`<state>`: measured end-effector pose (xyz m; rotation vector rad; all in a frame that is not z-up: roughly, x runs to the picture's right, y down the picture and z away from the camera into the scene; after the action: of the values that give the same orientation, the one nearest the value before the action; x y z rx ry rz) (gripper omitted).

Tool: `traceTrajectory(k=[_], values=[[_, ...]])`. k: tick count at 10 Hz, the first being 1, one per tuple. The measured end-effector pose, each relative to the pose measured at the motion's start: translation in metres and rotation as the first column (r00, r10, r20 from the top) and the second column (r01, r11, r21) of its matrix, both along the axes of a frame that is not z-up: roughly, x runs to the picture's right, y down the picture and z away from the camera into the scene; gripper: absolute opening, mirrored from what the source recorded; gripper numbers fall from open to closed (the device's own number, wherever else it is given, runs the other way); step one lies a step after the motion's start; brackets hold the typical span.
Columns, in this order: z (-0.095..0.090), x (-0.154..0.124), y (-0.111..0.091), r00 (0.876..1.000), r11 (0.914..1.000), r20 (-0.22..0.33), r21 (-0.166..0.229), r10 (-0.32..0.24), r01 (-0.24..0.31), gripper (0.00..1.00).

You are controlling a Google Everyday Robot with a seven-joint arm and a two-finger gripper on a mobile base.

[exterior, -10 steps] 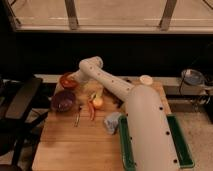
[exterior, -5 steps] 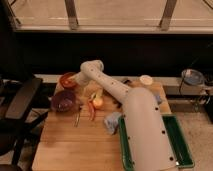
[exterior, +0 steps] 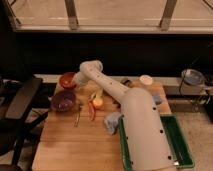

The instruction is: Stack bowls into tray

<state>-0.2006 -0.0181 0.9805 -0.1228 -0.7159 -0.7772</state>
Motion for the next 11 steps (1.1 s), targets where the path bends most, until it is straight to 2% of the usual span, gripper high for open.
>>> traceTrajectory(k=[2, 4, 8, 9, 11], values=[[-0.003, -0.002, -0.002, 1.0, 0.9999, 0.003, 0.011, -0.005, 0.005, 0.0], [-0.011, 0.003, -0.01, 1.0, 0.9994, -0.006, 0.035, -0.005, 0.005, 0.0], [-0.042, 0.028, -0.038, 0.999, 0.994, -0.036, 0.107, 0.026, -0.022, 0.0], [-0.056, 0.039, -0.047, 0.999, 0.9914, -0.046, 0.129, 0.028, -0.022, 0.0], [-0.081, 0.047, -0.047, 0.998, 0.988, -0.062, 0.154, 0.001, 0.009, 0.0]])
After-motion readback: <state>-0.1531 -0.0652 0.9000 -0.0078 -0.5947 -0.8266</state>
